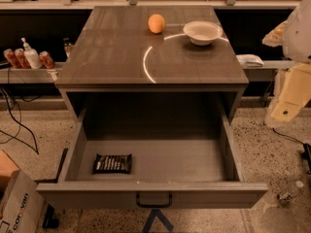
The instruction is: Pick rxbar chocolate from top drawer and place on counter
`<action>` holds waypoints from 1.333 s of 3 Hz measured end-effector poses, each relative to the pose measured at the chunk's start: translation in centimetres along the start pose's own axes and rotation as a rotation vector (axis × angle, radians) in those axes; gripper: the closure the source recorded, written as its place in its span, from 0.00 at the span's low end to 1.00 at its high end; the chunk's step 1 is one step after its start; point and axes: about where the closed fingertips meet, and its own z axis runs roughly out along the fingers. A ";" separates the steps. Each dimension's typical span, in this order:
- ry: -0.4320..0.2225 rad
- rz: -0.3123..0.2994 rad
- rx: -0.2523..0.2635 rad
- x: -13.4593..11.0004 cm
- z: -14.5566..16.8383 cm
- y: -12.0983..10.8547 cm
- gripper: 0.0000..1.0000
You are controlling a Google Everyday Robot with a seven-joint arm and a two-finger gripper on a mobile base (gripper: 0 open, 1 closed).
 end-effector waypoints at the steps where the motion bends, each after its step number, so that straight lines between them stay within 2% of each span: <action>1: 0.000 0.000 0.000 0.0 0.0 0.0 0.00; 2: -0.036 -0.026 -0.001 -1.6 1.9 0.5 0.00; 3: -0.131 -0.046 -0.036 -4.2 6.2 1.5 0.00; 4: -0.252 -0.059 -0.079 -7.1 10.8 2.5 0.00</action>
Offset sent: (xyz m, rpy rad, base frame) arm 0.0168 0.0653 -0.0586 0.0911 -0.0233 0.1147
